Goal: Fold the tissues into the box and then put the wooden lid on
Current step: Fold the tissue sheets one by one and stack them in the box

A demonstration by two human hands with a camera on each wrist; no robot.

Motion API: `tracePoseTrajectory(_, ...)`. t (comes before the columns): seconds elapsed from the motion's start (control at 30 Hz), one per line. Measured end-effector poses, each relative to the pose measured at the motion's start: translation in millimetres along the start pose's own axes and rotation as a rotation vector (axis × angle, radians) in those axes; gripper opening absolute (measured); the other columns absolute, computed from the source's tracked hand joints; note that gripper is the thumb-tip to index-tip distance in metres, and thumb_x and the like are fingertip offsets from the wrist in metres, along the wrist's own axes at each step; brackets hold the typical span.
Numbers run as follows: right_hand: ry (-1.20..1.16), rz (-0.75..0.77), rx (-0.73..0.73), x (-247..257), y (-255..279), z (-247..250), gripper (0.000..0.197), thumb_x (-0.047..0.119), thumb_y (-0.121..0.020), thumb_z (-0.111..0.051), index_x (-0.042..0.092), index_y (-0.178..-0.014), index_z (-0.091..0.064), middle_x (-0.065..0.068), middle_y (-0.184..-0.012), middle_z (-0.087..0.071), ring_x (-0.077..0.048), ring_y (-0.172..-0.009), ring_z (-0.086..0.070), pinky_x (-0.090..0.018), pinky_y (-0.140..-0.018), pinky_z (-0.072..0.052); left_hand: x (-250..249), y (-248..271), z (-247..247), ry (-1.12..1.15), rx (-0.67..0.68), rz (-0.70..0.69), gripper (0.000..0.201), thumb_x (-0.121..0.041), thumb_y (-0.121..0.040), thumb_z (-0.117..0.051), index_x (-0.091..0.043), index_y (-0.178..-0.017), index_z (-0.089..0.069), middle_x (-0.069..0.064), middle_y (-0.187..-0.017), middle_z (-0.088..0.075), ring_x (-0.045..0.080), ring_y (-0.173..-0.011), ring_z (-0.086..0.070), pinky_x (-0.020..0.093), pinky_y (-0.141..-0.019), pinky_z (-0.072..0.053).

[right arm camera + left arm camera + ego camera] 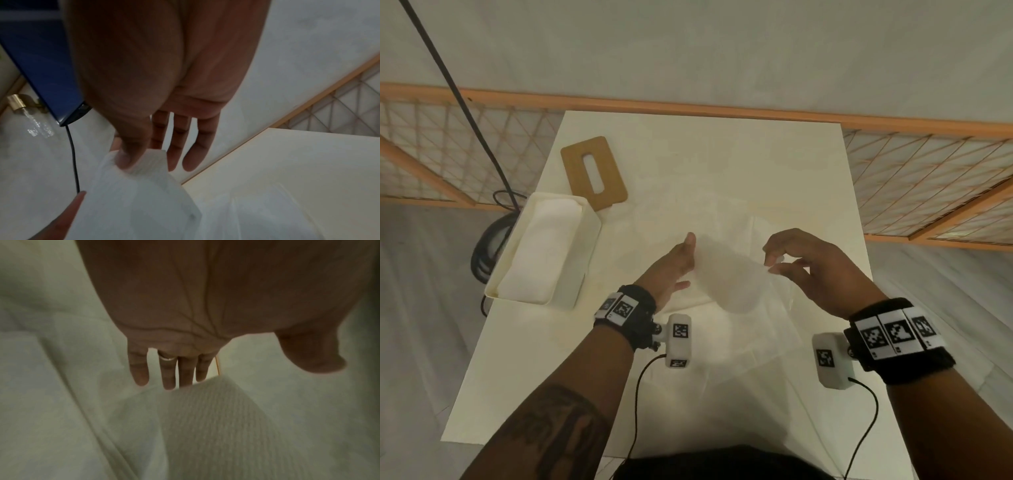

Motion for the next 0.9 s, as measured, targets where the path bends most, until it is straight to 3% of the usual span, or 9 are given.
tracePoseTrajectory(0.07, -0.032, -0.028, -0.024, -4, 4, 0, 0.021, 0.004, -0.094, -0.069, 0.025, -0.096, -0.068, 0.011, -0.114, -0.063, -0.017, -0.108, -0.062, -0.024, -0.08, -0.052, 6, 2, -5, 0.062, 0.01, 0.011, 0.082, -0.081, -0.071, -0.066, -0.024, -0.13, -0.064, -0.002, -0.125, -0.071, 0.02, -0.119, -0.063, 0.044, -0.101, -0.049)
tracePoseTrajectory(0.13, -0.073, -0.093, -0.07, -13, 9, -4, 0.017, 0.008, -0.096, -0.067, 0.024, -0.1, -0.068, 0.011, -0.116, -0.063, -0.016, -0.108, -0.063, -0.026, -0.083, -0.053, 12, 2, -4, 0.088, -0.029, -0.062, 0.057, -0.05, -0.08, -0.079, -0.01, -0.119, -0.069, 0.009, -0.119, -0.073, 0.032, -0.116, -0.066, 0.048, -0.097, -0.055)
tracePoseTrajectory(0.2, -0.245, -0.313, -0.13, -31, 13, -12, 0.013, 0.02, -0.1, -0.064, 0.026, -0.11, -0.065, 0.012, -0.122, -0.063, -0.014, -0.103, -0.068, -0.032, -0.09, -0.056, 16, 7, 1, 0.171, -0.091, -0.126, 0.047, -0.029, -0.08, -0.081, -0.002, -0.116, -0.069, 0.017, -0.118, -0.073, 0.038, -0.114, -0.066, 0.051, -0.1, -0.054)
tracePoseTrajectory(0.3, -0.886, -0.787, -0.163, -52, 18, -45, 0.044, 0.049, -0.098, -0.059, 0.019, -0.131, -0.053, -0.008, -0.128, -0.061, -0.026, -0.09, -0.068, -0.044, -0.089, -0.059, 15, 16, 8, 0.271, -0.119, -0.191, 0.039, -0.019, -0.079, -0.079, -0.007, -0.115, -0.069, 0.019, -0.116, -0.073, 0.036, -0.106, -0.069, 0.048, -0.094, -0.056)
tracePoseTrajectory(0.4, -1.092, -0.913, -0.033, -52, 16, -69, 0.067, 0.061, -0.084, -0.067, 0.015, -0.131, -0.057, -0.012, -0.108, -0.065, -0.024, -0.079, -0.063, -0.04, -0.08, -0.054, 15, 21, 20, 0.242, -0.149, -0.248, 0.033, -0.019, -0.075, -0.088, -0.02, -0.105, -0.073, 0.017, -0.114, -0.073, 0.035, -0.105, -0.069, 0.051, -0.099, -0.053)
tracePoseTrajectory(0.5, -0.938, -0.756, 0.055, -52, 8, -75, 0.055, 0.046, -0.084, -0.077, 0.023, -0.132, -0.063, -0.009, -0.12, -0.07, -0.02, -0.101, -0.067, -0.042, -0.098, -0.05, 10, 31, 29, 0.177, -0.169, -0.272, 0.038, -0.03, -0.07, -0.088, -0.025, -0.104, -0.072, 0.017, -0.111, -0.074, 0.036, -0.103, -0.069, 0.053, -0.097, -0.054)
tracePoseTrajectory(0.57, -0.924, -0.715, 0.062, -52, 5, -76, 0.049, 0.032, -0.083, -0.078, 0.022, -0.129, -0.065, -0.009, -0.117, -0.071, -0.021, -0.106, -0.066, -0.043, -0.101, -0.048, 8, 37, 35, 0.142, -0.178, -0.286, 0.04, -0.033, -0.071, -0.085, -0.025, -0.107, -0.071, 0.018, -0.109, -0.074, 0.037, -0.1, -0.07, 0.054, -0.094, -0.055)
tracePoseTrajectory(0.77, -1.093, -0.811, -0.128, -58, 3, -86, 0.031, 0.0, -0.093, -0.066, 0.009, -0.122, -0.064, -0.003, -0.094, -0.07, -0.015, -0.086, -0.064, -0.022, -0.077, -0.054, 10, 44, 49, 0.112, -0.253, -0.325, 0.029, -0.019, -0.075, -0.082, -0.028, -0.1, -0.073, 0.011, -0.106, -0.074, 0.033, -0.099, -0.069, 0.059, -0.098, -0.053)
tracePoseTrajectory(0.9, -1.062, -1.025, -0.16, -61, 11, -88, 0.041, -0.005, -0.087, -0.072, -0.006, -0.126, -0.063, -0.016, -0.116, -0.071, -0.018, -0.094, -0.065, -0.022, -0.077, -0.054, 17, 46, 54, -0.021, -0.237, -0.344, 0.039, -0.012, -0.077, -0.08, -0.031, -0.11, -0.073, 0.007, -0.118, -0.073, 0.038, -0.114, -0.065, 0.057, -0.103, -0.05)
Point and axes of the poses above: each hand's wrist, its own y-axis away from the middle knuckle, its own z-axis out of the back of the hand, x = y × z, the point moved 5 cm from there along -y, towards the middle knuckle
